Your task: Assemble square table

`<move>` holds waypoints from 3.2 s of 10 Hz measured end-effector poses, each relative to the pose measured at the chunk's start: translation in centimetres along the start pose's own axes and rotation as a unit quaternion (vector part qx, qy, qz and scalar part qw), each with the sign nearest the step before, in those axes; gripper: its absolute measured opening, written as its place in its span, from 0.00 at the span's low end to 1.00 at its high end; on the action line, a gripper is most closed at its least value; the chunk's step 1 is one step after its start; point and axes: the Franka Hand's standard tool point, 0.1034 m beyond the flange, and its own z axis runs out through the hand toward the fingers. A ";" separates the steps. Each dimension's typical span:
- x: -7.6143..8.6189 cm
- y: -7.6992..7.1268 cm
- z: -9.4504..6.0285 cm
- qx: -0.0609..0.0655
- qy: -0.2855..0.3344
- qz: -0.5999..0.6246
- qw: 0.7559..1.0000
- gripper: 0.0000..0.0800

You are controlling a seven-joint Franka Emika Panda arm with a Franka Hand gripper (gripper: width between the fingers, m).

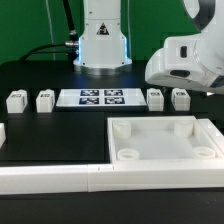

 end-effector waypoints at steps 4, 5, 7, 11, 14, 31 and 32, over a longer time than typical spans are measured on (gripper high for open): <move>-0.3 -1.9 2.9 0.001 -0.014 0.031 0.999 0.81; -0.3 -1.8 3.4 0.000 -0.018 0.030 0.999 0.81; -0.1 -1.3 3.4 0.004 -0.022 0.031 0.999 0.81; 0.0 -1.3 3.4 0.004 -0.022 0.032 0.999 0.49; 0.0 -1.2 3.4 0.005 -0.022 0.032 0.999 0.36; 1.0 2.3 -19.0 0.063 0.414 0.042 0.907 0.36; 0.9 1.5 -19.6 0.080 0.449 0.036 0.889 0.36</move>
Offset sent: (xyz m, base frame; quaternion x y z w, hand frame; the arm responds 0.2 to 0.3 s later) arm -0.0222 0.0264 -0.0166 0.0224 -0.0162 0.0346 0.9990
